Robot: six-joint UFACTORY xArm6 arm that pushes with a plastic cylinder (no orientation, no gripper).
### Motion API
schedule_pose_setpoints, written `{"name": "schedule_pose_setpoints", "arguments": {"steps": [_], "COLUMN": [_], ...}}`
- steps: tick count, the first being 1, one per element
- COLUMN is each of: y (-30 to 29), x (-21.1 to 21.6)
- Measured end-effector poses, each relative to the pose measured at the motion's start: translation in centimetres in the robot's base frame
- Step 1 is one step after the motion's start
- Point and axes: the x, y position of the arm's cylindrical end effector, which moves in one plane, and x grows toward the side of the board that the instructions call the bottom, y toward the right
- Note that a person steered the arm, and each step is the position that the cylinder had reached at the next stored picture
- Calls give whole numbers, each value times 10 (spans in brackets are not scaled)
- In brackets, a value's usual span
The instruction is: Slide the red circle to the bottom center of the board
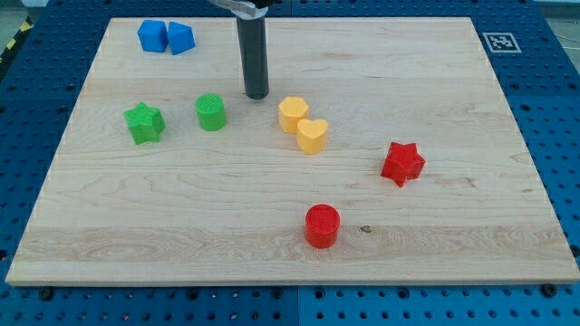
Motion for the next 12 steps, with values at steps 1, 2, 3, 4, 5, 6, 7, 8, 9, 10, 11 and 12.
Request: {"name": "schedule_pose_setpoints", "arguments": {"steps": [1, 2, 3, 4, 5, 6, 7, 8, 9, 10, 11, 12], "y": [0, 0, 0, 0, 5, 20, 37, 43, 43, 56, 82, 90], "x": [3, 17, 33, 38, 54, 69, 83, 92, 123, 147, 166, 184]}}
